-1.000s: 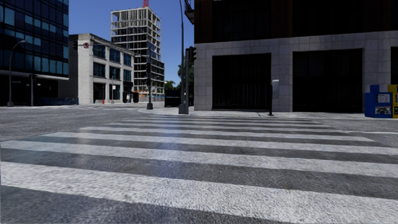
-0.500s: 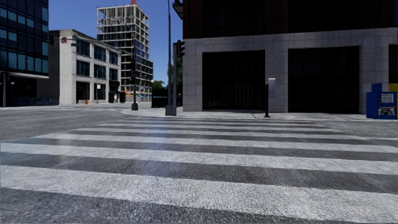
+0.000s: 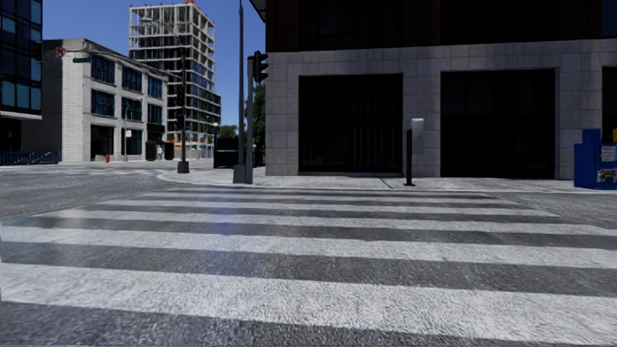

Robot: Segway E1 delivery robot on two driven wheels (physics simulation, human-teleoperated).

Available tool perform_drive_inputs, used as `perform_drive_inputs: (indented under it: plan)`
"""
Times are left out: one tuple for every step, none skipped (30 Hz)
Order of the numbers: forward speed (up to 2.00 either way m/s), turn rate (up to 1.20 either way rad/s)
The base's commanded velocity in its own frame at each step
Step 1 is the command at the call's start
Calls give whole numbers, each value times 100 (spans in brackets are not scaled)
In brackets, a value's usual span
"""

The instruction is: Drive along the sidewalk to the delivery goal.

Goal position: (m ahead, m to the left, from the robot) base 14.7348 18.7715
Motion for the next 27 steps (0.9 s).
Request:
perform_drive_inputs:
  plan:
    - [200, -25]
    - [200, -25]
    - [200, -25]
    - [200, -23]
    - [200, -10]
    - [200, -1]
    - [200, 0]
    - [200, 0]
    - [200, 0]
    - [200, 0]
    - [200, 0]
    - [200, 0]
    - [200, 0]
    - [200, 0]
    - [200, 0]
    - [200, 0]
    - [200, 0]
    - [200, 0]
    - [200, 0]
    - [200, 0]
    - [200, 0]
    - [200, 0]
    - [200, 0]
    - [200, 0]
    - [200, 0]
    - [200, 0]
    - [200, 0]
